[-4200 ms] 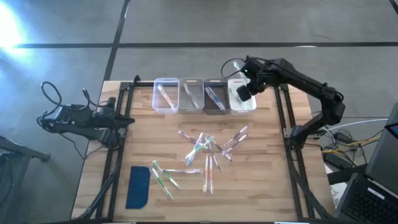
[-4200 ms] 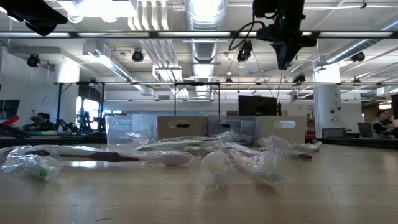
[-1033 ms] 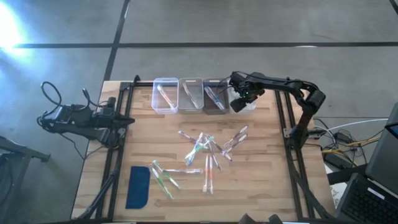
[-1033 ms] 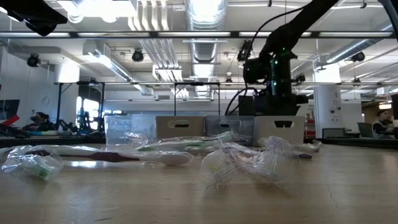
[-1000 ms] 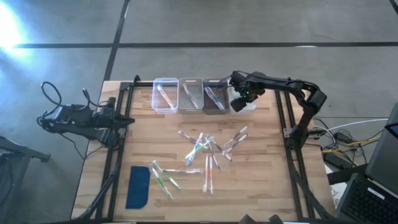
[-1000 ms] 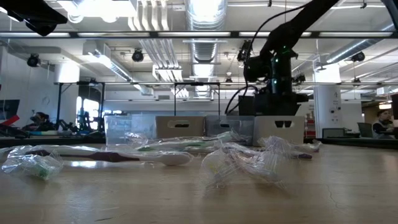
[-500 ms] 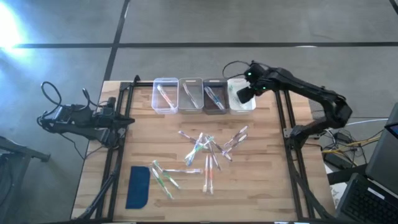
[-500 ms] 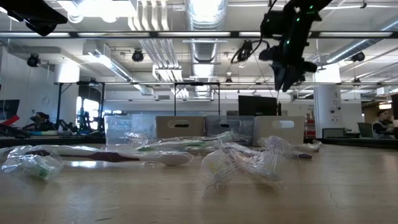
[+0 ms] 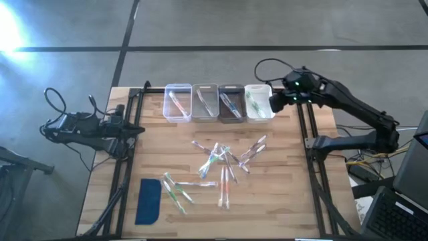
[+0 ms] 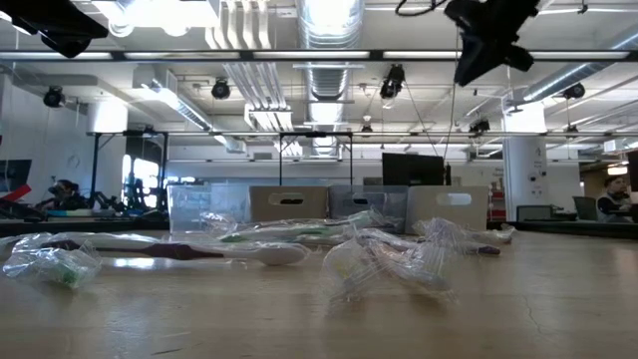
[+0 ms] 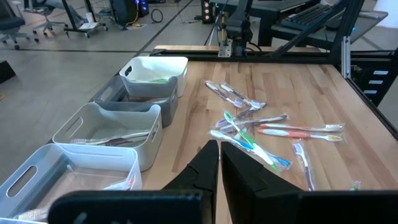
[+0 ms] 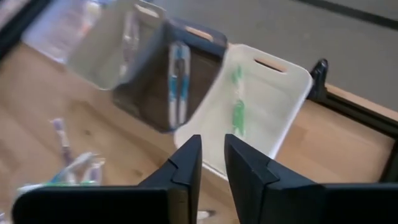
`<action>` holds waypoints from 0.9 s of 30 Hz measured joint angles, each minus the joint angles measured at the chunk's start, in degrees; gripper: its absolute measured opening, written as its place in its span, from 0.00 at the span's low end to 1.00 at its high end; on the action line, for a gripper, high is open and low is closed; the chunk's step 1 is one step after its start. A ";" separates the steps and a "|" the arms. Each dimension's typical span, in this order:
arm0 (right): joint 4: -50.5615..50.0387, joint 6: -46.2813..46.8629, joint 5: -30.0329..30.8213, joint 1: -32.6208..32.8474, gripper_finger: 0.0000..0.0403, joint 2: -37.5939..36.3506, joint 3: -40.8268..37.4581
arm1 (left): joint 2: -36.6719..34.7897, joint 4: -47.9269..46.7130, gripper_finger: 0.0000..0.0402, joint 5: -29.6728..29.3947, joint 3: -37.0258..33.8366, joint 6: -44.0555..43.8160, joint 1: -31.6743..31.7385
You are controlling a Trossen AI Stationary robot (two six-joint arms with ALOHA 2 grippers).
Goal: Pick & Place Toothbrushes
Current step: Put the blue toothbrush into the black transparent bin
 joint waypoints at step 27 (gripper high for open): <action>-2.57 -5.37 3.28 18.12 0.02 -21.28 -10.28 | 0.00 0.01 0.06 0.00 0.00 0.00 0.01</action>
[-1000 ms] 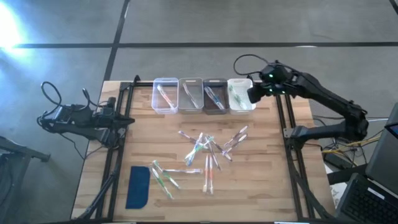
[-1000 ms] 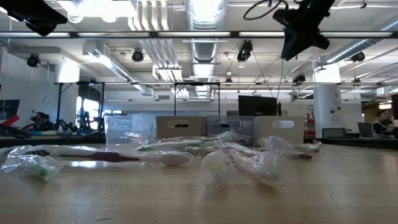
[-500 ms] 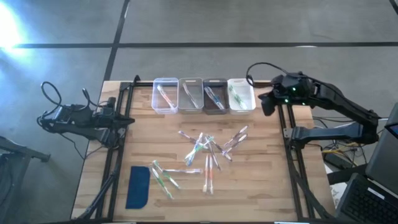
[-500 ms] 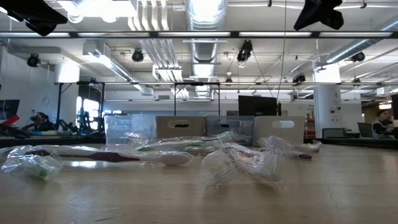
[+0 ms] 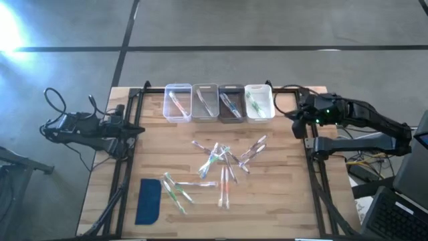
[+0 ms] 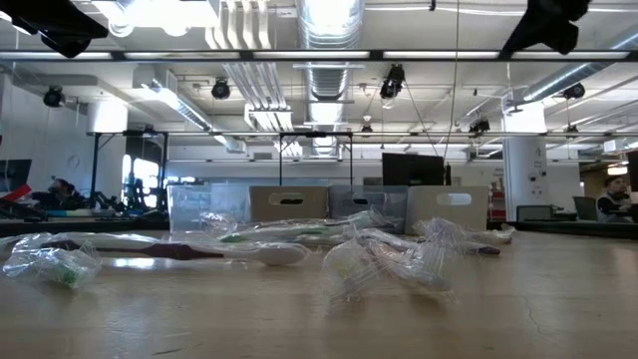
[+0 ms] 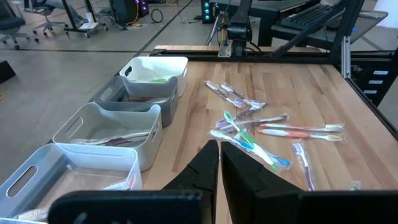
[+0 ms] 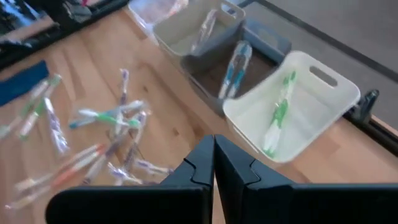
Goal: Pick & Place Toothbrushes
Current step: Put the blue toothbrush into the black transparent bin
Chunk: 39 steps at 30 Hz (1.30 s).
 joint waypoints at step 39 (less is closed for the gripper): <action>3.44 -24.54 0.29 -0.07 0.02 -31.96 -13.74 | 0.00 -0.01 0.06 0.00 0.00 0.00 0.00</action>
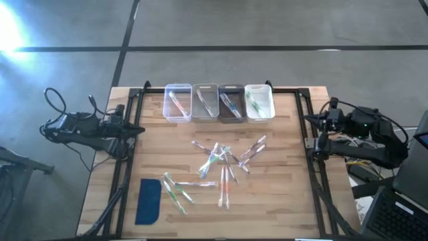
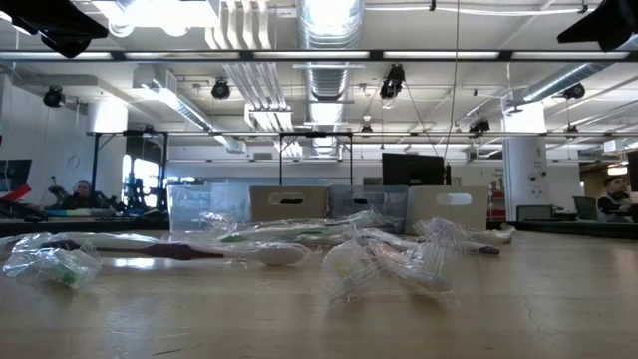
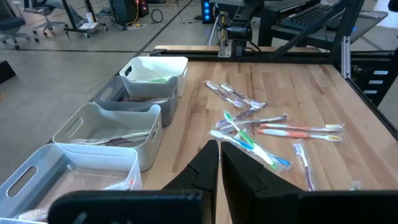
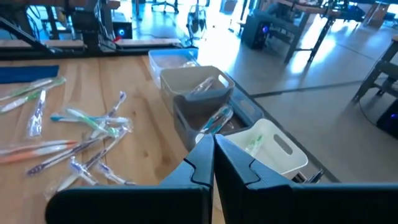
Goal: Pick & Place Toothbrushes
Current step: Put the blue toothbrush into the black transparent bin
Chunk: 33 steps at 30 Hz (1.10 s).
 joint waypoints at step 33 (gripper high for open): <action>0.02 0.00 0.02 0.00 0.02 1.45 0.02 | -0.15 1.94 0.06 -1.01 -0.48 -2.92 -0.02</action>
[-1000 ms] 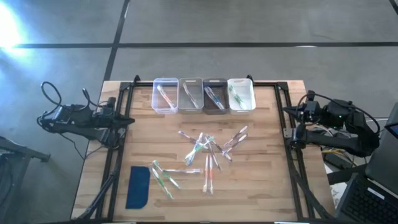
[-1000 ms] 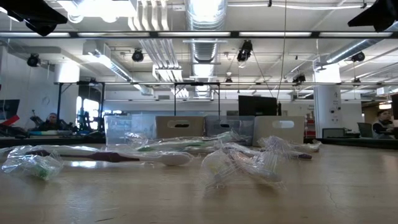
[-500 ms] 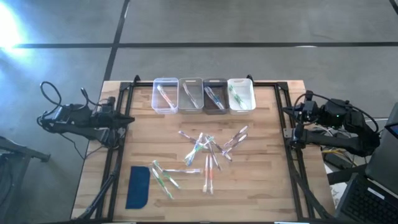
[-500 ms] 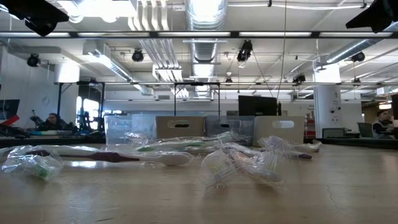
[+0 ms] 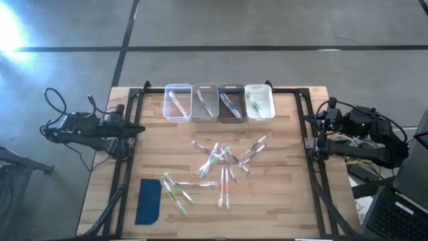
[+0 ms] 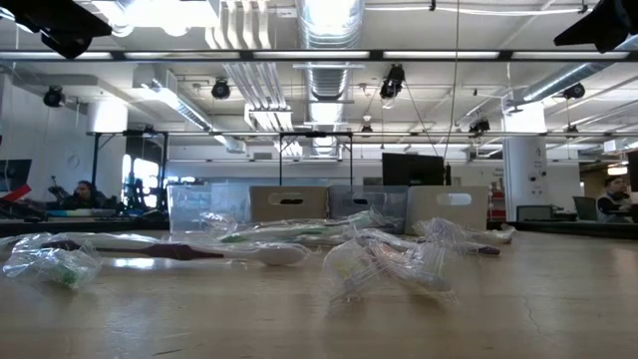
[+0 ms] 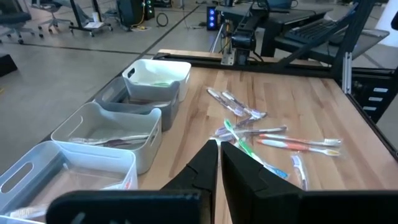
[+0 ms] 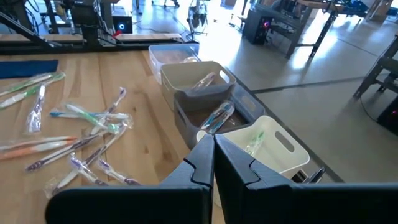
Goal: Pick & Place Toothbrushes
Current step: Put the blue toothbrush into the black transparent bin
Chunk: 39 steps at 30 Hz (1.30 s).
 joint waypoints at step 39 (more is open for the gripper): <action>0.00 0.12 0.00 0.01 0.02 -0.04 0.00 | 36.62 34.99 0.06 5.82 13.55 12.45 0.02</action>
